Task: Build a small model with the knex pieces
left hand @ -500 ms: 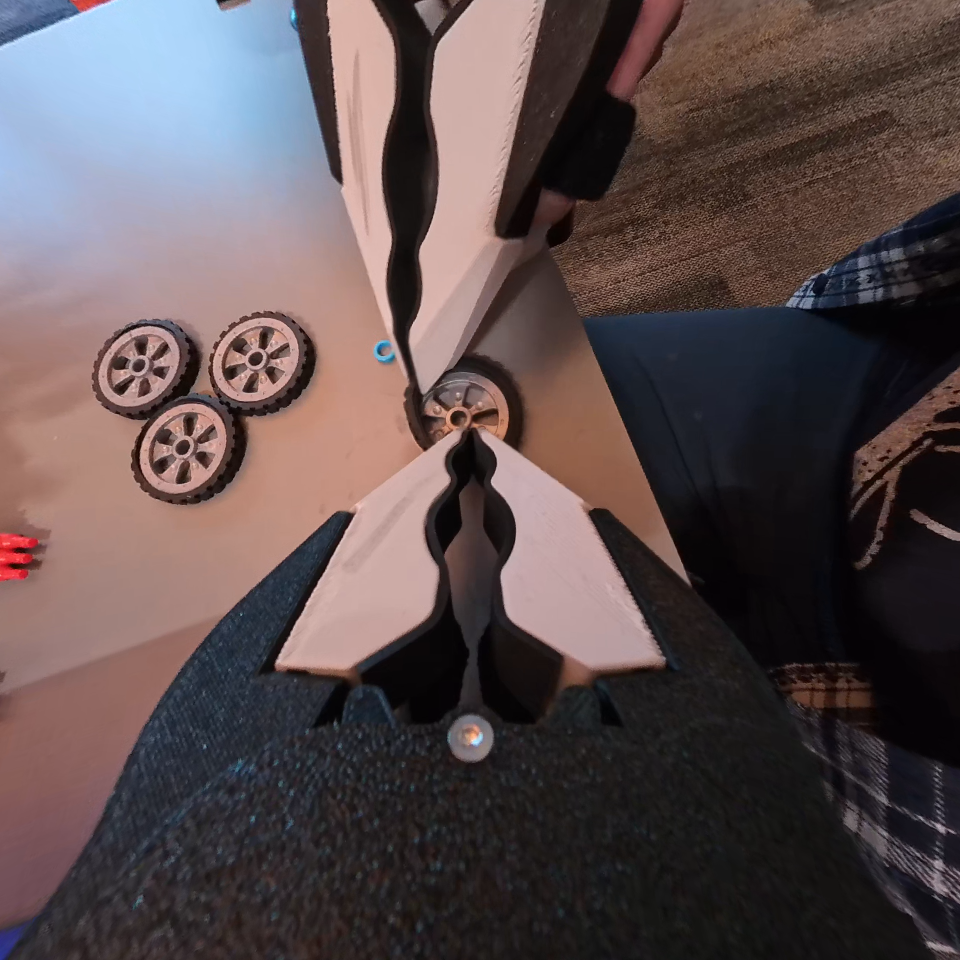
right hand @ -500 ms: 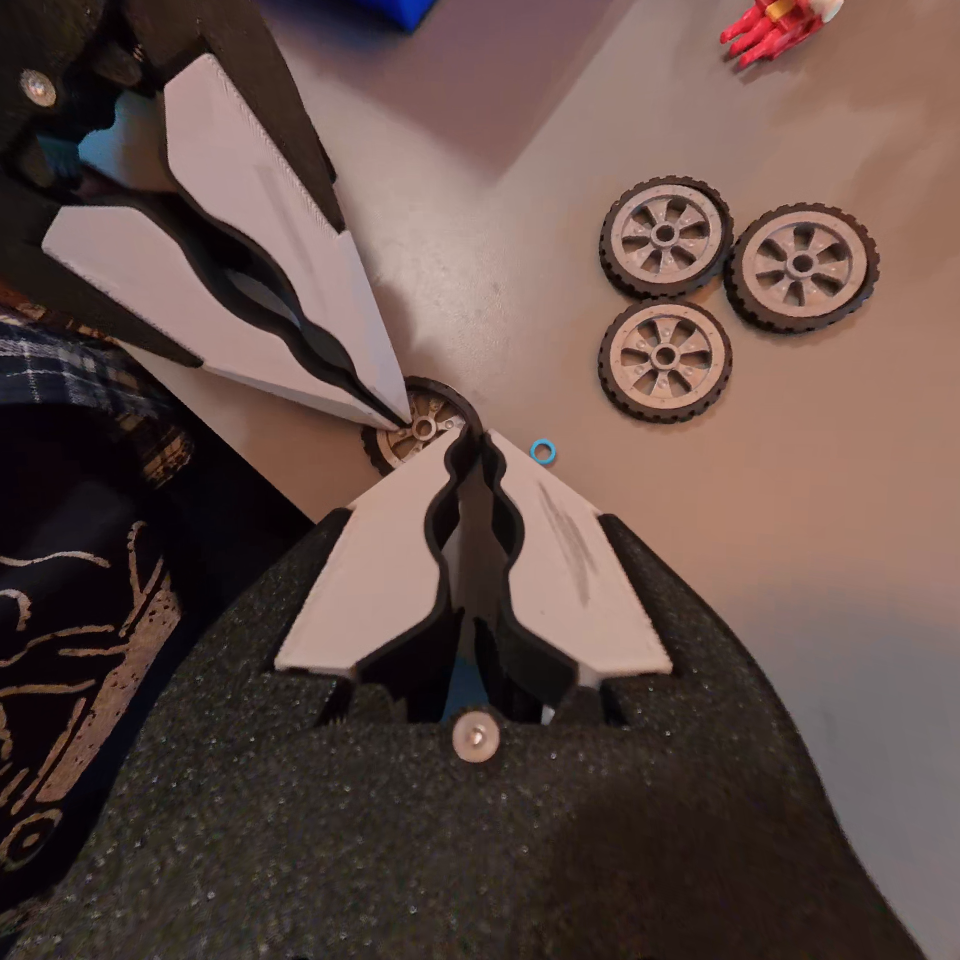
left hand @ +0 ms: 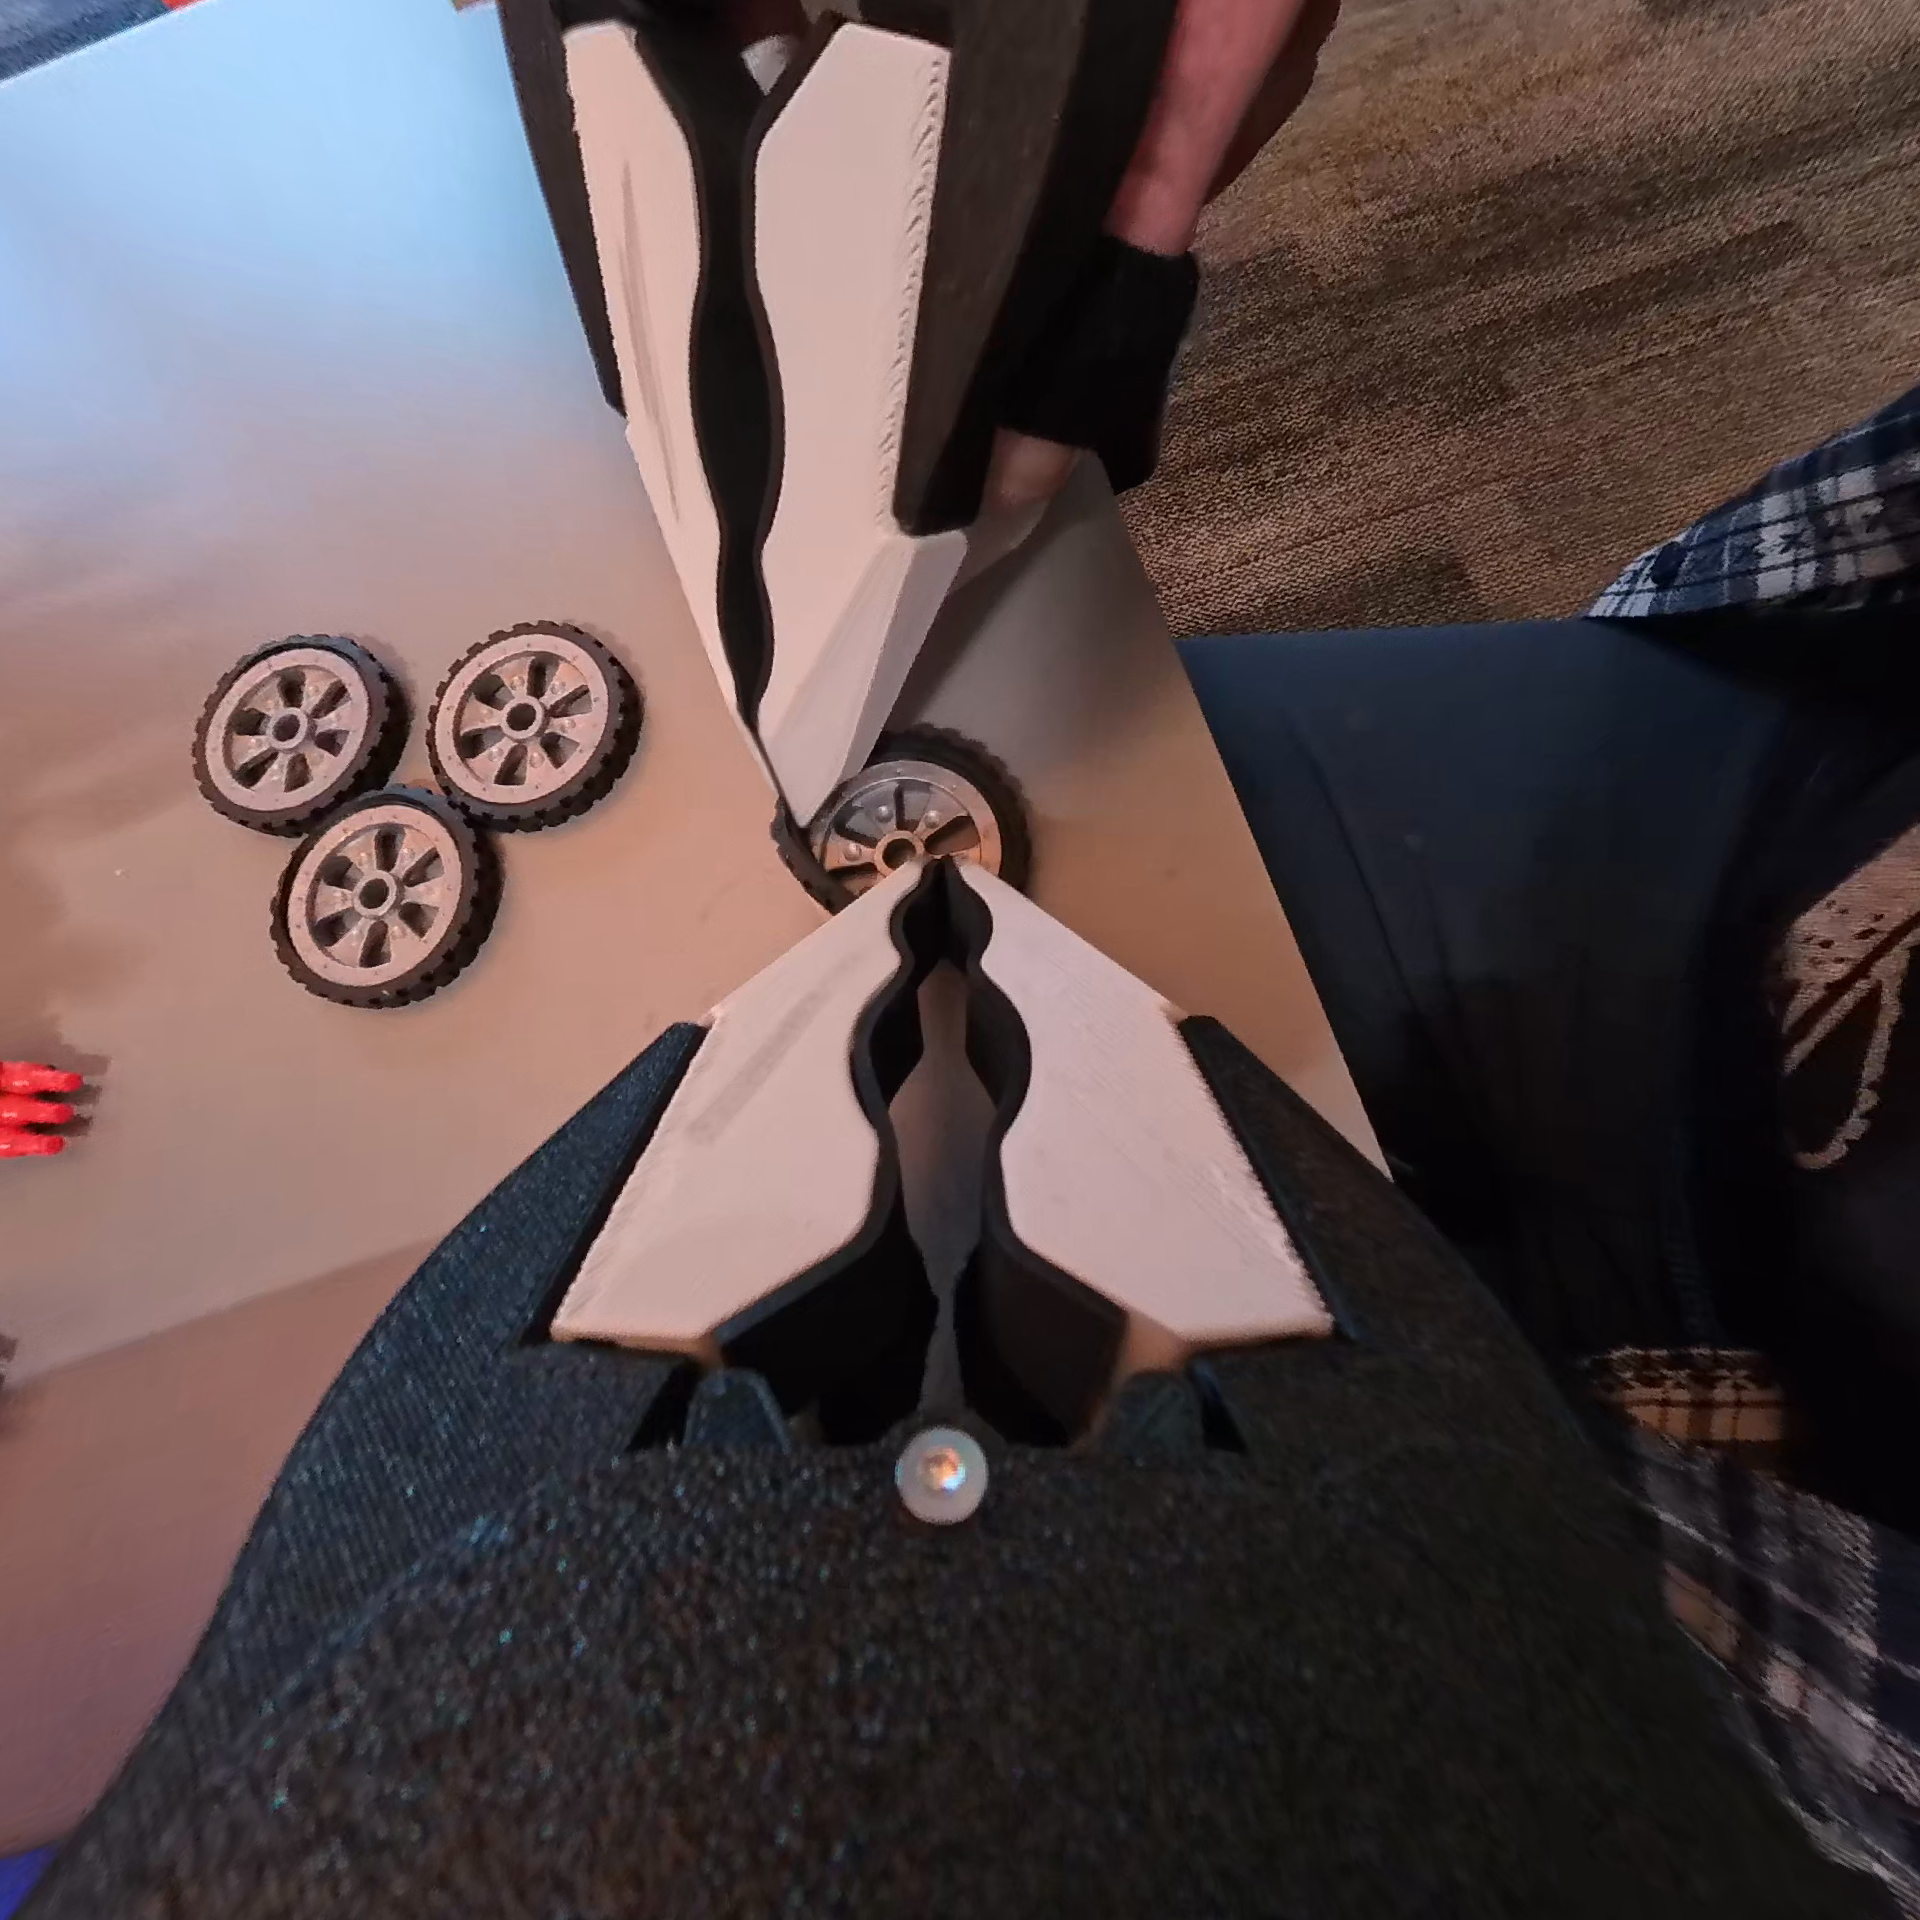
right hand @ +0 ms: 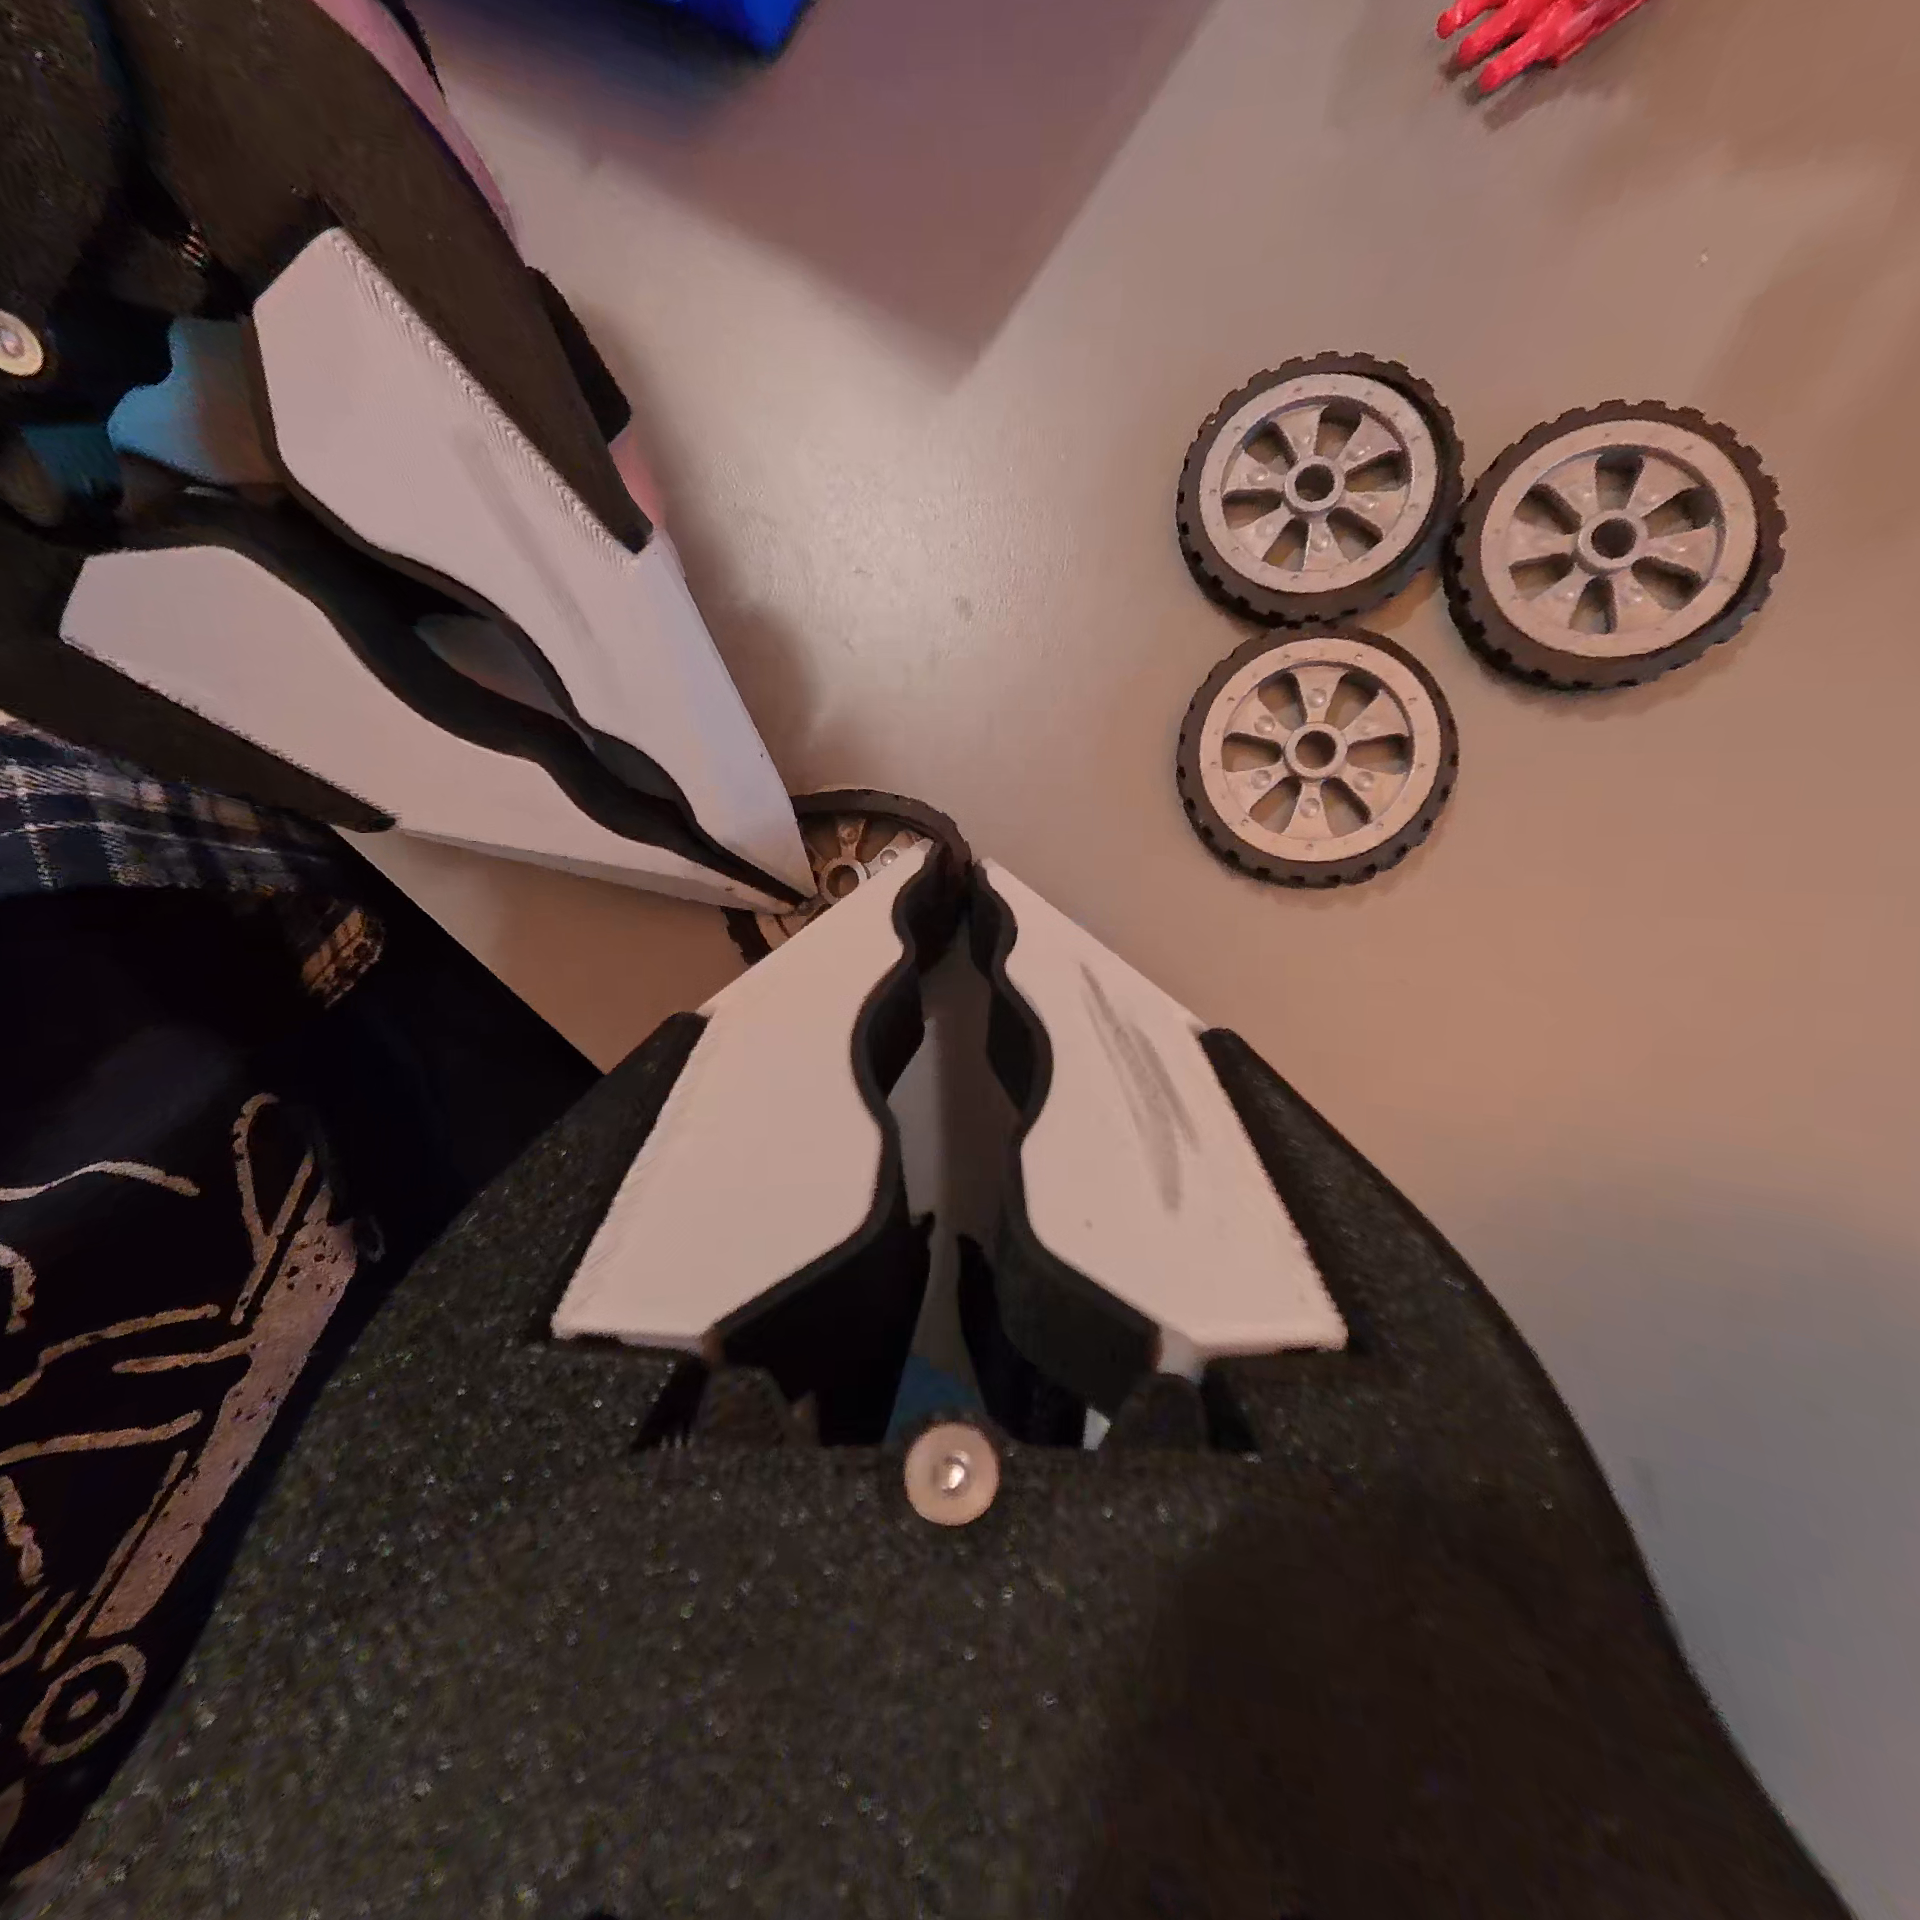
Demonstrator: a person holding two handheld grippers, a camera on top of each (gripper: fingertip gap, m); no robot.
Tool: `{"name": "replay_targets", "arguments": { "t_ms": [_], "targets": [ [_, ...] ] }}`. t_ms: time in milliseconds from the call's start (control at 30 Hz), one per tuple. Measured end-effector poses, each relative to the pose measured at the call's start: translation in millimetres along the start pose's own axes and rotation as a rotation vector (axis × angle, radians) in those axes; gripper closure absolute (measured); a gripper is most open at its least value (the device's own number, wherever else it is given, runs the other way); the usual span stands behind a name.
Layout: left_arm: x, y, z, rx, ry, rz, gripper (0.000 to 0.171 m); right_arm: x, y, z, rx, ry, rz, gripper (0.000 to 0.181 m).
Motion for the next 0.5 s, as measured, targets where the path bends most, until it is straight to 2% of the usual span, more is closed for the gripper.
{"name": "replay_targets", "arguments": {
  "t_ms": [167,500],
  "targets": [
    [0,0,0,-0.001,-0.007,-0.001,0.171,1,-2,0,-0.028,0.002,-0.003,0.177],
    [-1,0,0,-0.001,-0.005,-0.004,0.171,0,-12,2,-0.192,0.094,-0.1,0.179]
  ]
}}
Point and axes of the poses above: each gripper's, where its closed fingertips meet, z out along the fingers, y out of its underside, x = y × z across the jaws, the point moved 5 cm from there along -z, back along the fingers, and after that the axes turned 14 degrees about -x, right-handed, at the moved point
